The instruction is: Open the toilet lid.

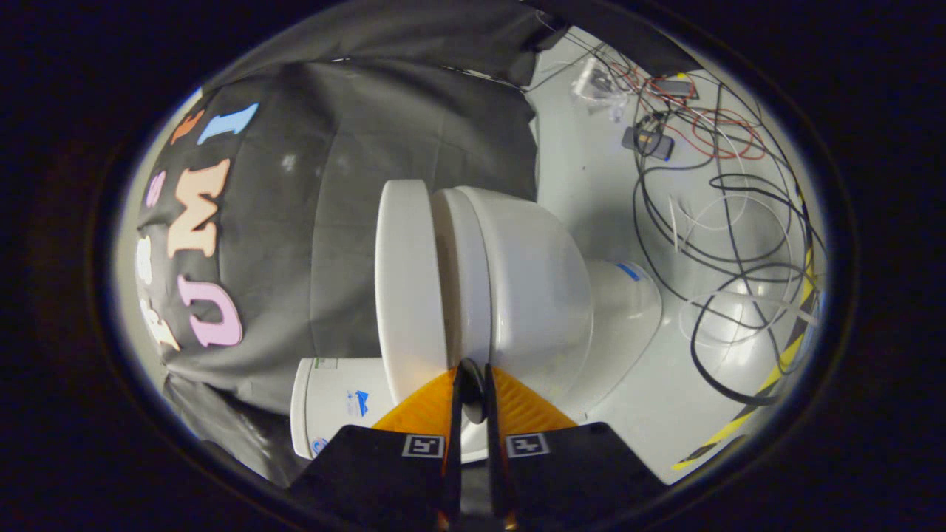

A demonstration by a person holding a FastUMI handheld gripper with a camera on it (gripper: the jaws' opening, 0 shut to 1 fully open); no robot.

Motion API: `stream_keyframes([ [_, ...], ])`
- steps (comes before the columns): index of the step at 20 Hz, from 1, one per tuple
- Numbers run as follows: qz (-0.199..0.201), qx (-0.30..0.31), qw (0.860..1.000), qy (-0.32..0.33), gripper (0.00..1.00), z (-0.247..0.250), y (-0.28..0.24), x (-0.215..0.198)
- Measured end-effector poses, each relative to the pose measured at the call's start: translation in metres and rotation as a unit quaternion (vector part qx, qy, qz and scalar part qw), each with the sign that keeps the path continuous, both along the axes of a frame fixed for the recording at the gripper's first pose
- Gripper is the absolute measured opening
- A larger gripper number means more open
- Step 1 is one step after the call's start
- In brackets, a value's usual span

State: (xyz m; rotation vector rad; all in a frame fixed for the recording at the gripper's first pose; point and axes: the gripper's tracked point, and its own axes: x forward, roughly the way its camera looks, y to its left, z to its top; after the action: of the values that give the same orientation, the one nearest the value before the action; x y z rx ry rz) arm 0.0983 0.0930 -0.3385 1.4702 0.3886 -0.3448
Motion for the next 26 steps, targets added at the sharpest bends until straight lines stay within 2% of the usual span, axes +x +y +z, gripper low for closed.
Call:
stream_keyframes([
  [4,-0.001,-0.033,0.998,0.049,0.16,0.001,-0.001,0.006],
  [5,-0.006,-0.043,0.998,0.055,0.12,0.004,-0.004,0.003],
  [6,0.006,-0.048,0.997,0.061,0.08,-0.002,0.002,0.000],
  [8,-0.006,-0.038,0.997,0.063,0.01,0.005,0.000,0.004],
  [16,0.018,-0.147,0.988,0.051,0.01,0.056,0.005,0.006],
  [22,0.033,-0.256,0.966,0.032,0.00,0.124,0.019,0.016],
  [26,0.036,-0.336,0.941,0.021,0.00,0.165,0.030,0.030],
])
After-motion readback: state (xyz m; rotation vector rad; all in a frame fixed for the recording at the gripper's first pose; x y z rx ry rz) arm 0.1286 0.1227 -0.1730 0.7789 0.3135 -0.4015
